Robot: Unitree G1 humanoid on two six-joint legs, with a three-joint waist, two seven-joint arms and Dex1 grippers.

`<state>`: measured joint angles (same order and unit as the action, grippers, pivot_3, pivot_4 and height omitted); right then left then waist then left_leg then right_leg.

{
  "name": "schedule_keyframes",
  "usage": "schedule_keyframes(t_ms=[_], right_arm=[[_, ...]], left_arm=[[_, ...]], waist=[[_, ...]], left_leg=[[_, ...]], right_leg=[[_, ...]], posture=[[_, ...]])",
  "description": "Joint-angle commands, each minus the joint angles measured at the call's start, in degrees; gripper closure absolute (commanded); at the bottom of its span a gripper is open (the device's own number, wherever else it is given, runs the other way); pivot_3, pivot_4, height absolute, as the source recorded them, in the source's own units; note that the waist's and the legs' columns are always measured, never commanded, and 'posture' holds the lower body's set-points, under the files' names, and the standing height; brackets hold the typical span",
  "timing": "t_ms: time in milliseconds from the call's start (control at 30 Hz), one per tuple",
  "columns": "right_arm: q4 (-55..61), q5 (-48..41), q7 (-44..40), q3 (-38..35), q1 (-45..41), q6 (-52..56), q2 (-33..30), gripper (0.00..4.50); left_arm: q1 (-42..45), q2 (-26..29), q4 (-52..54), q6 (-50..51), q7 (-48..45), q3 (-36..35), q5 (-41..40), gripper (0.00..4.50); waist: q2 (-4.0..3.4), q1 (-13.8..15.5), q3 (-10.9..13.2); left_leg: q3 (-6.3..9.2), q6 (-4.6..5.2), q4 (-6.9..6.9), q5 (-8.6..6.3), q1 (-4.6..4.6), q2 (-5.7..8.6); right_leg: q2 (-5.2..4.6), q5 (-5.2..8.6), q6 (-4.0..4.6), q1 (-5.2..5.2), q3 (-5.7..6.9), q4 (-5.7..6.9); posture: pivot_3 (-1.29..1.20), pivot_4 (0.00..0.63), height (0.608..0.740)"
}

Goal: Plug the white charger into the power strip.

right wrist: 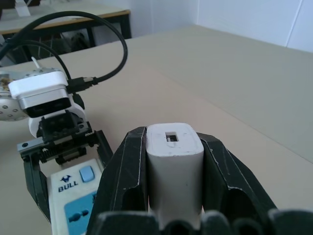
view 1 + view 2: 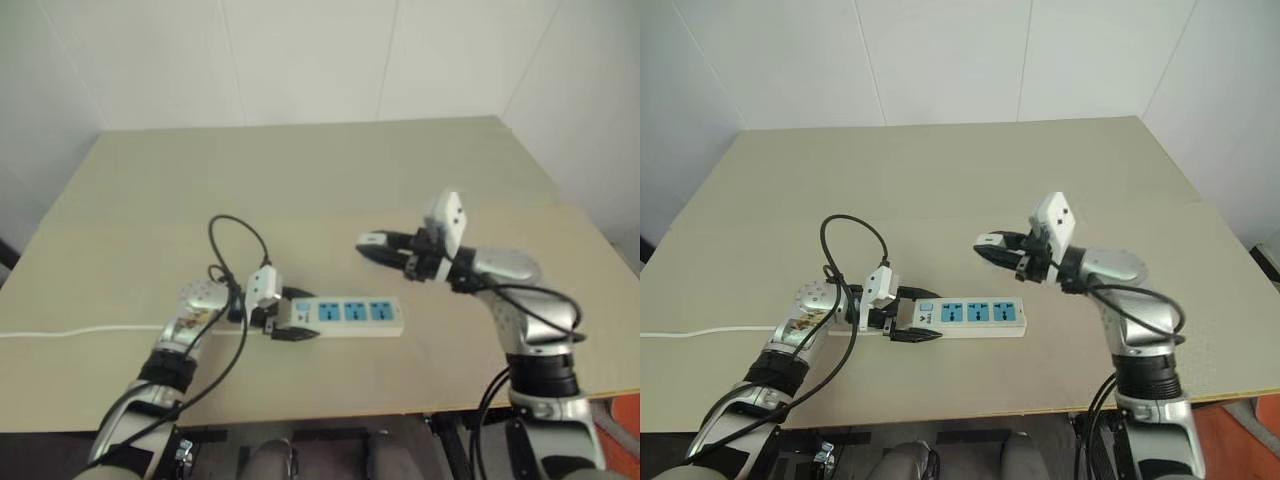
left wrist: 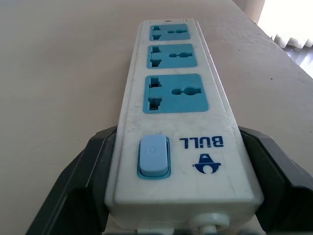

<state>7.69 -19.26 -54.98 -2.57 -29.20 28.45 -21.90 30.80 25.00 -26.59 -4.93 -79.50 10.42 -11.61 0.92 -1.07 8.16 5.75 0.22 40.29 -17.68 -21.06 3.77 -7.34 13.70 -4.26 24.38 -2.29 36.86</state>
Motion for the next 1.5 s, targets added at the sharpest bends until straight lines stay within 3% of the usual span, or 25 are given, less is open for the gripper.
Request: schedule_keyframes(t_ms=[33, 200, 400, 833, 1500], right_arm=[[-3.79, 0.1, 0.79, 2.52, 0.5, -9.73, 4.74, 3.33], [-11.62, 2.63, 0.5, 7.04, 0.6, -19.22, 9.4, 3.33], [-15.35, 3.03, -0.65, 9.37, 0.84, -22.98, 10.2, 3.33], [-14.87, 0.42, -4.82, 9.69, 1.04, -22.39, 8.02, 3.33], [-18.63, -0.09, -6.63, 10.54, -1.35, -24.01, 9.83, 3.33]], left_arm=[[0.78, 0.49, -1.82, 0.91, 0.01, 0.49, 0.81, 1.2], [1.34, 0.33, -2.71, 0.33, -0.38, 0.82, 1.09, 1.2], [1.16, 0.31, -2.96, -0.53, -0.4, 1.05, 1.57, 1.2], [0.64, -0.45, -6.13, -6.73, 3.48, 1.61, 4.25, 1.2], [-0.15, -0.01, -5.1, -5.1, 2.07, 1.87, 2.94, 1.2]], waist=[[0.0, -0.19, 0.0], [-0.01, -0.63, 0.0], [-0.01, -0.73, 0.0], [-0.01, -0.53, -0.01], [-0.02, -0.46, -0.01]], left_leg=[[-0.01, -0.01, 0.0, 0.01, 0.06, 0.0], [-0.02, -0.04, 0.0, 0.03, 0.17, 0.01], [0.0, -0.07, 0.0, 0.04, 0.18, 0.02], [0.01, -0.03, 0.0, 0.02, 0.26, 0.03], [0.0, 0.18, -0.03, -0.1, 0.5, 0.02]], right_leg=[[0.01, 0.0, 0.0, -0.02, 0.0, -0.09], [0.01, 0.0, 0.01, -0.09, -0.02, -0.02], [0.0, 0.0, 0.01, -0.09, -0.01, 0.03], [0.0, 0.0, 0.01, -0.16, -0.02, 0.01], [0.01, -0.01, 0.02, -0.26, -0.05, 0.15]], posture=[[0.0, 0.15, 0.74], [0.0, 0.15, 0.74], [0.0, 0.15, 0.74], [0.0, 0.15, 0.74], [0.0, 0.15, 0.74]])
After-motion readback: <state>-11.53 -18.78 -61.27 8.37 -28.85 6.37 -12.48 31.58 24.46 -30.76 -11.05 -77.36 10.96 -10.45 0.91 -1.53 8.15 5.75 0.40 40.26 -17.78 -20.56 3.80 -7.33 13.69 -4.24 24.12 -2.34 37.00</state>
